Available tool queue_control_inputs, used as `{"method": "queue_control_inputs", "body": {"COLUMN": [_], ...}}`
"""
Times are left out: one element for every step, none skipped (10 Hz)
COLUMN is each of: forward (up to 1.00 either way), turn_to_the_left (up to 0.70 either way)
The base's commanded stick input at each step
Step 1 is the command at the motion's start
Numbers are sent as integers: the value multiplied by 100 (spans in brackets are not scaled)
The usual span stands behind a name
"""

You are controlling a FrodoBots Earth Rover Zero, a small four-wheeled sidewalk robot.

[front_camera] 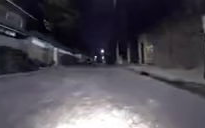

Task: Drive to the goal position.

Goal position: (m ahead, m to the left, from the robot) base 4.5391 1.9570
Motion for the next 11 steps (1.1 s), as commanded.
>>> {"method": "queue_control_inputs", "body": {"forward": [84,84,84,84,84,84,84,84,84,84,84], "turn_to_the_left": [4,4,4,4,4,4,4,-16,-27,-33,-19]}}
